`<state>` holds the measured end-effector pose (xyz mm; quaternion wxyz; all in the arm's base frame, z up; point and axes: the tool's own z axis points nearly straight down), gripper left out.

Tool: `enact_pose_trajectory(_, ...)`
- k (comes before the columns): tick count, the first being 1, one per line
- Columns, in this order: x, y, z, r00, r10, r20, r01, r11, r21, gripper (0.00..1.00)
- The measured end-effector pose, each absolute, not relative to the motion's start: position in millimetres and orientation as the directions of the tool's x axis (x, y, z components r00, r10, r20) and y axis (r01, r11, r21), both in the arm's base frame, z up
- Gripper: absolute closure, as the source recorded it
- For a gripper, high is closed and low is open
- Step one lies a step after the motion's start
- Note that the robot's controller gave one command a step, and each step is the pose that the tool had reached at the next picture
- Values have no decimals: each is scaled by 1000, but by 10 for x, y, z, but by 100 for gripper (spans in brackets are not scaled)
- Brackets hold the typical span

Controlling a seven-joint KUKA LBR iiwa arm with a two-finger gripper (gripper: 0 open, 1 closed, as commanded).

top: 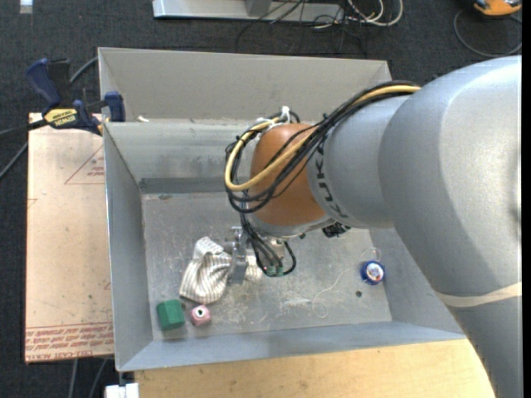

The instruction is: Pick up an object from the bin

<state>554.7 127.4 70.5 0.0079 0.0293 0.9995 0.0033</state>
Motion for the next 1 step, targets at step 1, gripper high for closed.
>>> enact_pose_trajectory(1,5547,1274,704,-998,59,-16,59,998,7,100)
